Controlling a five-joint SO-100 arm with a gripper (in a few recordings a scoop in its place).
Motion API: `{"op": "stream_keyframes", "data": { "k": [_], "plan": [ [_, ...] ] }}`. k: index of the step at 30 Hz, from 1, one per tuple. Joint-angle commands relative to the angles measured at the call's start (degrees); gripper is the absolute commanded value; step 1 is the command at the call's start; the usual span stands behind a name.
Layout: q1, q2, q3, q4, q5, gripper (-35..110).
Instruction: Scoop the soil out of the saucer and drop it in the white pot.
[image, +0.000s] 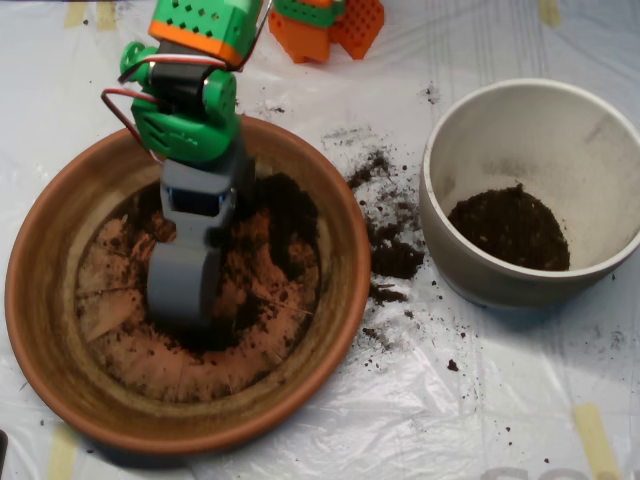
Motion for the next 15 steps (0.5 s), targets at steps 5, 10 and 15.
{"op": "stream_keyframes", "data": {
  "k": [5, 10, 15],
  "plan": [
    [-1.7, -8.1, -17.0, 8.3, -1.5, 58],
    [-1.8, -14.9, -25.8, 15.1, -3.6, 59],
    [-1.8, -17.5, -29.9, 19.2, -6.4, 59]
  ]
}}
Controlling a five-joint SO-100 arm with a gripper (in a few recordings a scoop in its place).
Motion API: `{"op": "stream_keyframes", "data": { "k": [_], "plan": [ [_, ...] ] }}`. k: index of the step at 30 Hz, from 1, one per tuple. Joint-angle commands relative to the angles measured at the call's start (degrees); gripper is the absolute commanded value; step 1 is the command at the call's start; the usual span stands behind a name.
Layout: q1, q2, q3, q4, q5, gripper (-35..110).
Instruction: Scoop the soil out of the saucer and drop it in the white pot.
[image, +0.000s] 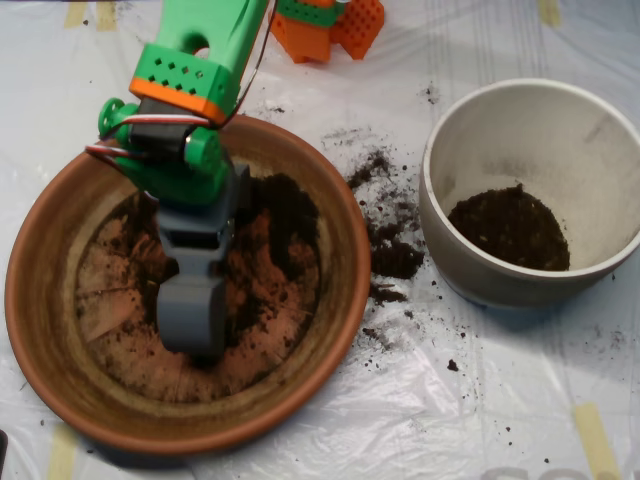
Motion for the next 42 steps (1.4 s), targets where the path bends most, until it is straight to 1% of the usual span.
{"op": "stream_keyframes", "data": {
  "k": [1, 5, 14, 22, 30, 36, 42],
  "plan": [
    [-0.7, -0.3, -6.6, 2.8, -2.4, 58],
    [-0.5, -2.1, -9.9, 6.2, -3.7, 57],
    [0.6, -2.2, -10.4, 9.2, -5.6, 55],
    [2.7, 0.1, -7.2, 8.8, -7.7, 46],
    [3.6, 13.1, 10.1, 0.5, -11.0, 33],
    [4.8, 21.2, 21.6, -8.1, -12.4, 31],
    [5.7, 23.9, 29.0, -17.8, -13.4, 30]
  ]
}}
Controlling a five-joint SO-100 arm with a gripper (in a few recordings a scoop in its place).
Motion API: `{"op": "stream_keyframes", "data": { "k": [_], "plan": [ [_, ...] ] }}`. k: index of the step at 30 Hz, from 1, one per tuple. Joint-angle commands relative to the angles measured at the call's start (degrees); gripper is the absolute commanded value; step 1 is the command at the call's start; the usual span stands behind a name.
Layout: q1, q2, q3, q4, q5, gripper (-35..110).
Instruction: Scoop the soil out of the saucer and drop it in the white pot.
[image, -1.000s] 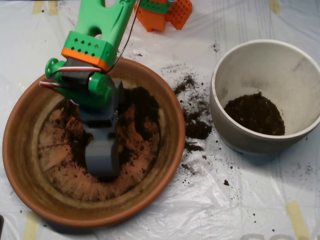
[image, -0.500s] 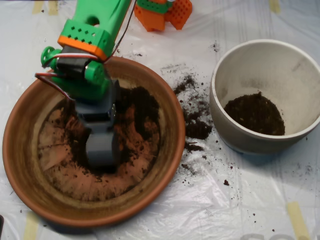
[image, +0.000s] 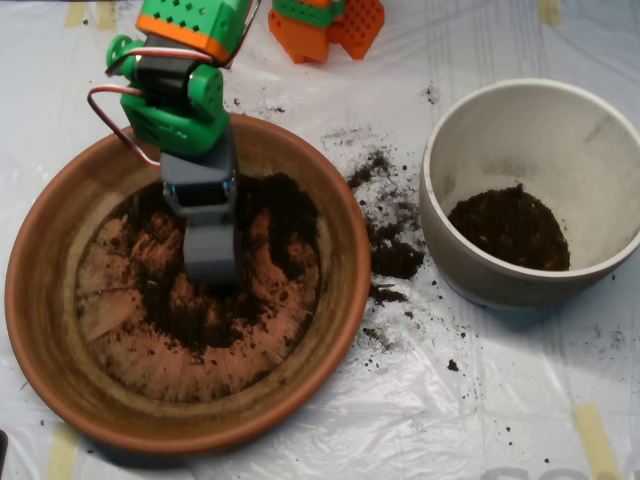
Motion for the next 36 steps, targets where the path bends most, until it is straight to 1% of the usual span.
{"op": "stream_keyframes", "data": {
  "k": [1, 5, 10, 16, 20, 23, 25, 30, 36],
  "plan": [
    [2.1, 4.2, 3.9, -5.1, -0.6, 29],
    [1.2, 7.7, 7.7, -8.3, -0.4, 28],
    [1.4, 11.7, 13.0, -8.7, -1.6, 26],
    [3.0, 16.0, 18.5, -8.6, -3.5, 17],
    [3.8, 16.7, 19.2, -8.5, -3.8, 12],
    [3.0, 17.0, 18.6, -7.7, -2.6, 7],
    [2.0, 16.9, 17.1, -6.7, -1.0, 0],
    [-2.7, 15.4, 10.7, -2.0, 3.5, -1],
    [-7.9, 14.0, -0.6, 2.5, 11.6, -1]
  ]
}}
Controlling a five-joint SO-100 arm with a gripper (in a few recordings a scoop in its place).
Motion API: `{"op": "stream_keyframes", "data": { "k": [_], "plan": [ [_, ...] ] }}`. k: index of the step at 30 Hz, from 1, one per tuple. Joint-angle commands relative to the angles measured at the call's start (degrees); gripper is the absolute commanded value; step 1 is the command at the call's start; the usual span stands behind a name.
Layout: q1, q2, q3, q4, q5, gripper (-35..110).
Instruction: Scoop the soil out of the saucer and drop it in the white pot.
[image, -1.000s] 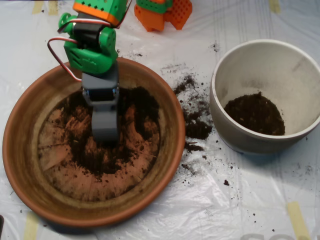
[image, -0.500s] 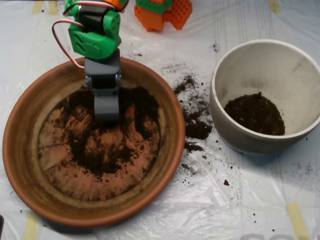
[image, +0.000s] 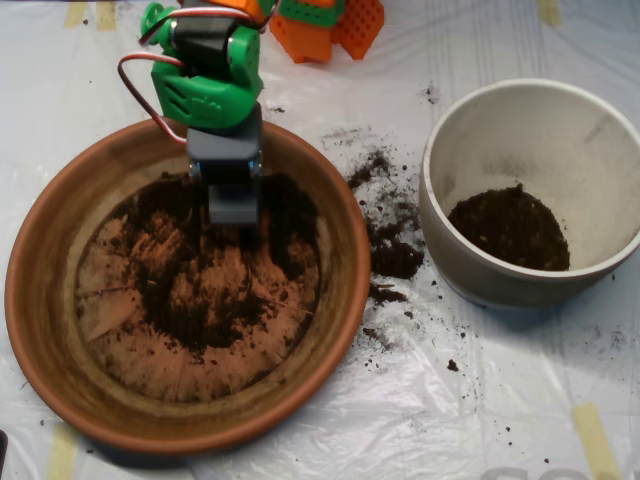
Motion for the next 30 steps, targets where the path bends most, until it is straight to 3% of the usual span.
{"op": "stream_keyframes", "data": {
  "k": [1, 7, 21, 30],
  "plan": [
    [-2.6, 2.5, -8.6, 2.5, 3.8, -1],
    [-8.0, 7.2, -12.1, 4.0, 7.6, -1],
    [-18.9, 7.1, -39.3, 22.6, 10.1, -1],
    [-30.1, 7.4, -47.0, 23.4, 11.0, -1]
  ]
}}
